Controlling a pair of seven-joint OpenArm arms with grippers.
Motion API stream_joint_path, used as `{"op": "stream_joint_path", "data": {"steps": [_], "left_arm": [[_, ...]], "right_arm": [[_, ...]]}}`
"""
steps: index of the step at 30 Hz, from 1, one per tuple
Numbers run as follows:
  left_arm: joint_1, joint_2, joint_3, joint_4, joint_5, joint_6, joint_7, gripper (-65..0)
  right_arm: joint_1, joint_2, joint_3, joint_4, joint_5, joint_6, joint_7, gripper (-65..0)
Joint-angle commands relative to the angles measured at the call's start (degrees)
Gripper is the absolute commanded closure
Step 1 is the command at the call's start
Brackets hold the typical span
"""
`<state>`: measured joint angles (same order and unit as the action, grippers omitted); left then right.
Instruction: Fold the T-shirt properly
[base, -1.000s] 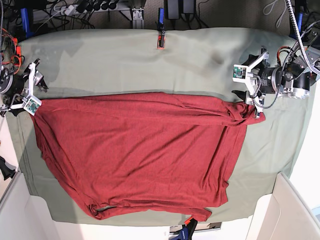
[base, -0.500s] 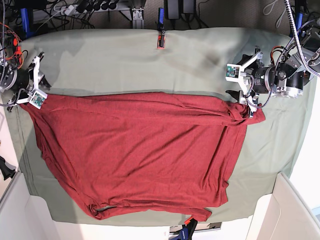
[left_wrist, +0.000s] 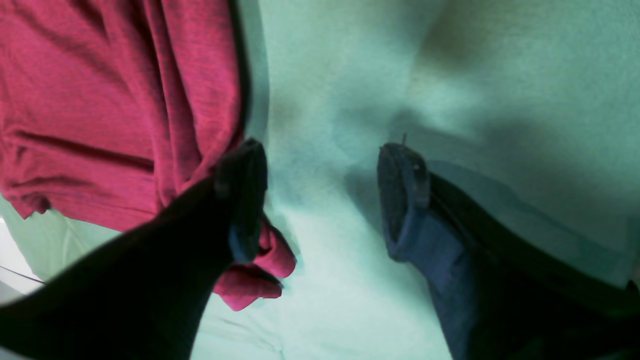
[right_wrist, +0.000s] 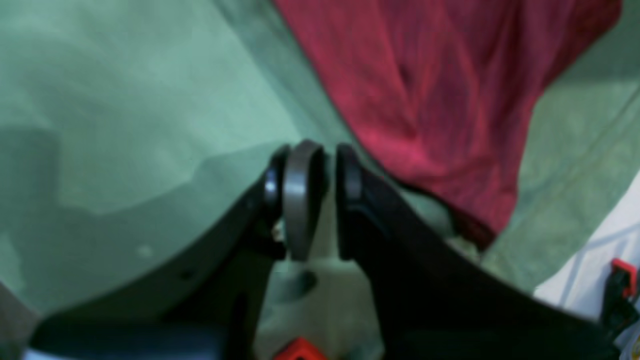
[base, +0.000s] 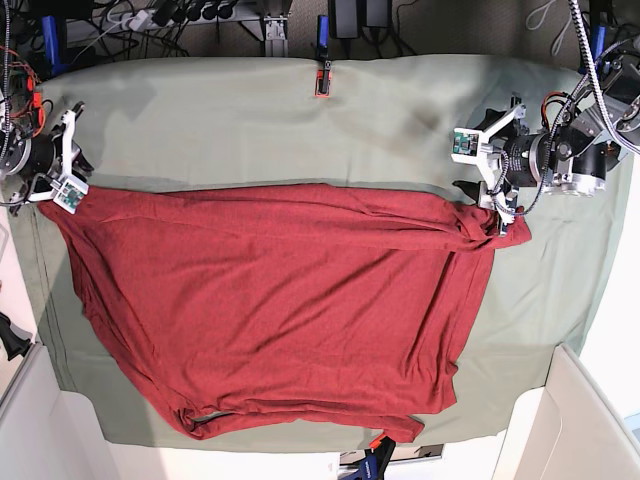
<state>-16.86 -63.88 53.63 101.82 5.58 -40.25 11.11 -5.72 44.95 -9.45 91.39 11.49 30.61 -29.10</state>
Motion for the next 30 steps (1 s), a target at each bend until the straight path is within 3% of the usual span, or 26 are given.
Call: {"op": "stream_joint_path", "data": {"steps": [1,5,14,19,25,30], "left_arm": [[-0.9,-0.76,-0.83,0.44,0.04,0.63,-0.15,-38.0],[-0.87,0.33,-0.83,0.11,0.04,2.49,-0.11,-38.0],[-0.9,3.26,-0.83,-5.11,0.09,3.91,-0.13,-38.0],[-0.9,3.89,-0.83,-5.31,0.09,4.02,-0.13,-38.0],[-0.9,3.87,-0.83,-5.31,0.13,4.02,-0.09,-38.0],[-0.87,3.85,-0.83,-5.31,0.28,4.02,0.39,-38.0]], "right_arm": [[1.6,1.2,0.59,0.11,-0.17,-1.16,0.87,-8.4],[6.14,1.18,0.59,-2.47,-0.13,-2.97,0.87,-8.5],[17.84,-2.16,0.55,-11.41,2.64,-2.62,0.85,-8.5],[20.0,-3.23,0.52,-12.87,5.07,-2.08,0.85,-9.5],[20.17,-2.51,0.55,-11.91,5.51,-0.94,-0.07,-13.0],[20.15,1.46,0.55,-8.81,7.67,1.25,-2.19,-18.6]]}}
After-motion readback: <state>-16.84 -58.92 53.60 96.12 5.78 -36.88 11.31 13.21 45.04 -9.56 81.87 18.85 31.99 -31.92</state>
